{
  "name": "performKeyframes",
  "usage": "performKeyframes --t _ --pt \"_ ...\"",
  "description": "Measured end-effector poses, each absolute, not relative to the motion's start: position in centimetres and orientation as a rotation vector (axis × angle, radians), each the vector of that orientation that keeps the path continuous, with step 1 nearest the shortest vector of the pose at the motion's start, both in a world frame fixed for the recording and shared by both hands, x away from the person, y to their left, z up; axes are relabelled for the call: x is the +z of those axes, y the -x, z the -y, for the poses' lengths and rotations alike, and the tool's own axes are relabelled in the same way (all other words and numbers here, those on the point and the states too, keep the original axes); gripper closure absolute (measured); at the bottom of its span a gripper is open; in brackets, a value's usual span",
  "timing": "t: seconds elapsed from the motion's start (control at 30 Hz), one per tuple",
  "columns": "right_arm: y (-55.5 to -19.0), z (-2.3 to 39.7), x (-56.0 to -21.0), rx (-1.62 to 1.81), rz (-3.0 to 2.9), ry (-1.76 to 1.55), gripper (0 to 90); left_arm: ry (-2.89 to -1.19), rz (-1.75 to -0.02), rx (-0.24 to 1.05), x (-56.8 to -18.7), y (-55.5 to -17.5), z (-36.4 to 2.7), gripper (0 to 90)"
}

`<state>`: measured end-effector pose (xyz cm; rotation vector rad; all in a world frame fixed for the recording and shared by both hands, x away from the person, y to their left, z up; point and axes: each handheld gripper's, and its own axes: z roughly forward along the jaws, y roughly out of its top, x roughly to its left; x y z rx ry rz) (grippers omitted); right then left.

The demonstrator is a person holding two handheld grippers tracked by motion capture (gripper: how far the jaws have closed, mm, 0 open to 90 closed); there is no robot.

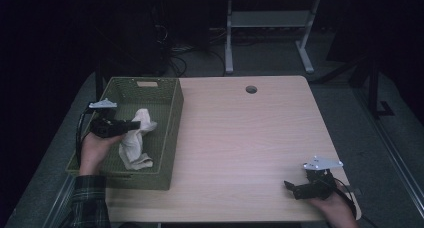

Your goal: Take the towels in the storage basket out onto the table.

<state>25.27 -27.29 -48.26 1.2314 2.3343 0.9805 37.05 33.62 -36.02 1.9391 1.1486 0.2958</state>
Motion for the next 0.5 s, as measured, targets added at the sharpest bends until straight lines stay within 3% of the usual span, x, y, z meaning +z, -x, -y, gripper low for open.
performKeyframes --t 0.5 --pt "-25.3 27.3 -48.3 0.980 -2.336 -1.229 1.7 -1.792 -1.041 0.340 -32.0 -36.1 -33.4 80.3"
